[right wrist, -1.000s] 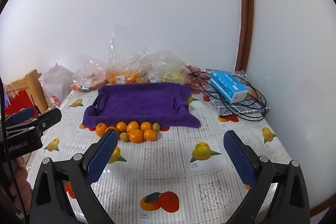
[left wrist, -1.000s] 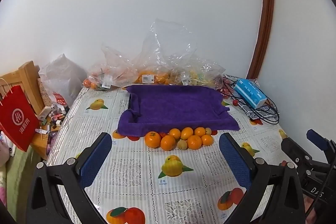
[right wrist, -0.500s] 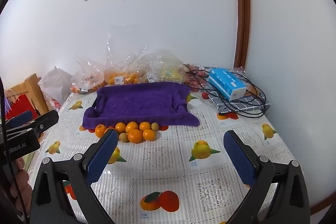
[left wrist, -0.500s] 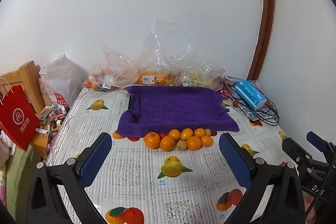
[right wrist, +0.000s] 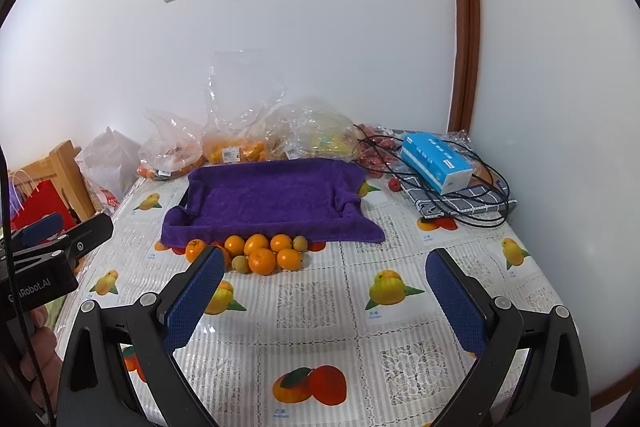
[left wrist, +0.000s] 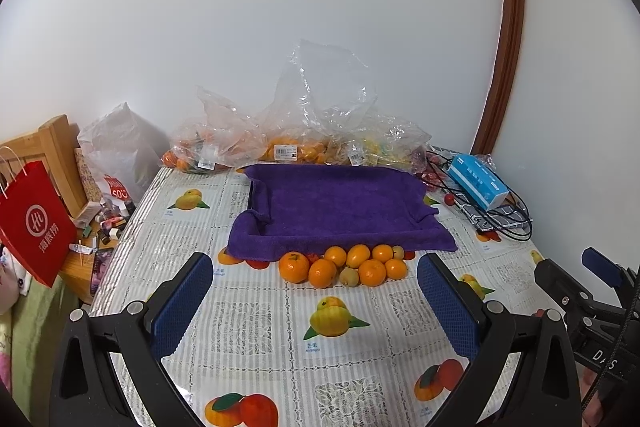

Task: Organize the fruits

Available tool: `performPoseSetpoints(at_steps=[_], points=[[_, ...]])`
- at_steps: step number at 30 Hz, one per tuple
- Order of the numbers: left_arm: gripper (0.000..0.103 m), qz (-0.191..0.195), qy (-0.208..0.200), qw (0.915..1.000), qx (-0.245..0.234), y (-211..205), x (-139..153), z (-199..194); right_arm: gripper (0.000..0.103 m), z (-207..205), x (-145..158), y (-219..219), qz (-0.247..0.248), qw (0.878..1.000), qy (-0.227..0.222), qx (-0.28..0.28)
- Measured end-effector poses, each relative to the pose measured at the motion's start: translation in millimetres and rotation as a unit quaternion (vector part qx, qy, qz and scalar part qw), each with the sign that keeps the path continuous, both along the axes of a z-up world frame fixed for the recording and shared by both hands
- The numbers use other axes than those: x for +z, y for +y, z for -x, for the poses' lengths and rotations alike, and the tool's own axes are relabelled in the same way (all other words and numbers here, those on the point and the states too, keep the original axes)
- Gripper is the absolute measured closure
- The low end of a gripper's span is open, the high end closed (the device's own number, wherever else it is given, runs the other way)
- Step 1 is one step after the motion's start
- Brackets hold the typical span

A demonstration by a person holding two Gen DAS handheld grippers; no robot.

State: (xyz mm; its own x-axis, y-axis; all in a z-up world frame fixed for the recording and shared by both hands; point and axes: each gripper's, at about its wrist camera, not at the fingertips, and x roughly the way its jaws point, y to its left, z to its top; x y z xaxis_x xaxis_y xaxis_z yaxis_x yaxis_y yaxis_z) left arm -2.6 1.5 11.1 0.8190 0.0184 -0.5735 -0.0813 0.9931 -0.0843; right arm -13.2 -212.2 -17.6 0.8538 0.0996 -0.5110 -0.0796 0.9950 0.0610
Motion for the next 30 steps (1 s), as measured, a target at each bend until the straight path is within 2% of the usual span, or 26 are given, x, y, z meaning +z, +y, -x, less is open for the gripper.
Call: performPoseSetpoints(at_steps=[30], points=[[0.0,0.001,-0.003,1.0,-0.001,3.5,-4.3,5.2,0.003,-1.0,0.7,8.7,0.004,1.0,0.003,0.009]])
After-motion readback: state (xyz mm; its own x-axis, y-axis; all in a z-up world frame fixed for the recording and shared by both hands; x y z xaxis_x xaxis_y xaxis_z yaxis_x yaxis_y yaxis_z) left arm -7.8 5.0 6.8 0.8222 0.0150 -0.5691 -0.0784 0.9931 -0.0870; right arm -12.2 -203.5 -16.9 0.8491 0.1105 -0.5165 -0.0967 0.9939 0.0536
